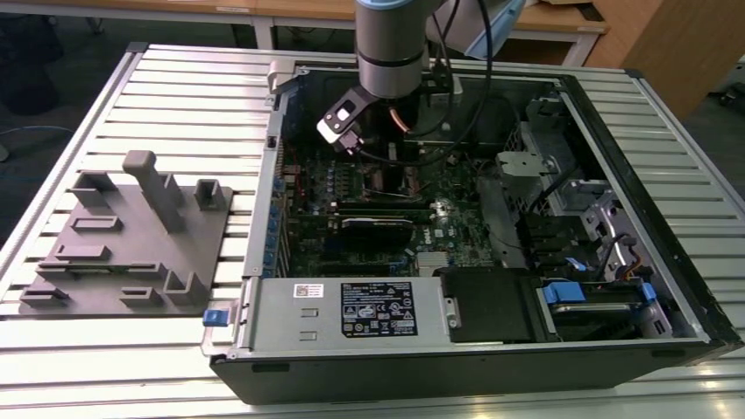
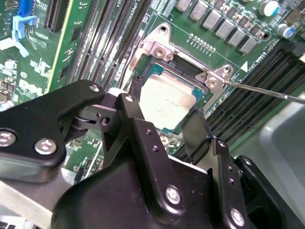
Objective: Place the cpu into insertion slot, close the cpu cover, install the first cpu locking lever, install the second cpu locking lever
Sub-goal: 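Place the cpu into insertion slot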
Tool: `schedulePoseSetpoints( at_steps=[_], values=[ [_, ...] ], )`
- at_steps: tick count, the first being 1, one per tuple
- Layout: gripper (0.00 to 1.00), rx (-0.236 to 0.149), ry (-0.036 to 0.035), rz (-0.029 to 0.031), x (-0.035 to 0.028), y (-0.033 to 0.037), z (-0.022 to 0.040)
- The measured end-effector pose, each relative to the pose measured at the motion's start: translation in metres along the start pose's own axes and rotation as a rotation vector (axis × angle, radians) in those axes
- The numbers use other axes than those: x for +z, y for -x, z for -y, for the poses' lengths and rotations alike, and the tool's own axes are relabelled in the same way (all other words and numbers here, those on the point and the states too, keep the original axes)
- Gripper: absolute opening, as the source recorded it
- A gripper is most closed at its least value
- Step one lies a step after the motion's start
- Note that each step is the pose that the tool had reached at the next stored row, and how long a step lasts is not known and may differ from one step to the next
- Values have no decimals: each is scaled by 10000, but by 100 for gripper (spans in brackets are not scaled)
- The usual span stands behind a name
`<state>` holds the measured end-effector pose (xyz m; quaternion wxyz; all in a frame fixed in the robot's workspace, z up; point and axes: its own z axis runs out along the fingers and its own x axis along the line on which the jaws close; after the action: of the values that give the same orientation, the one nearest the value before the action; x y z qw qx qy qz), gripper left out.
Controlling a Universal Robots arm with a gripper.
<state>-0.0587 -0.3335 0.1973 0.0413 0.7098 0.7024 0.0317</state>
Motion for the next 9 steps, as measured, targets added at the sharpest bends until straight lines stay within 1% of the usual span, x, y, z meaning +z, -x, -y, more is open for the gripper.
schedulePoseSetpoints(
  at_steps=[3, 5, 7, 9],
  values=[
    [61, -1, 0, 0, -28, 0, -3],
    [61, 0, 2, -3, -34, 0, -4],
    [61, 0, 1, -1, -58, 1, -6],
    [61, -1, 1, -1, -58, 1, -6]
  ],
)
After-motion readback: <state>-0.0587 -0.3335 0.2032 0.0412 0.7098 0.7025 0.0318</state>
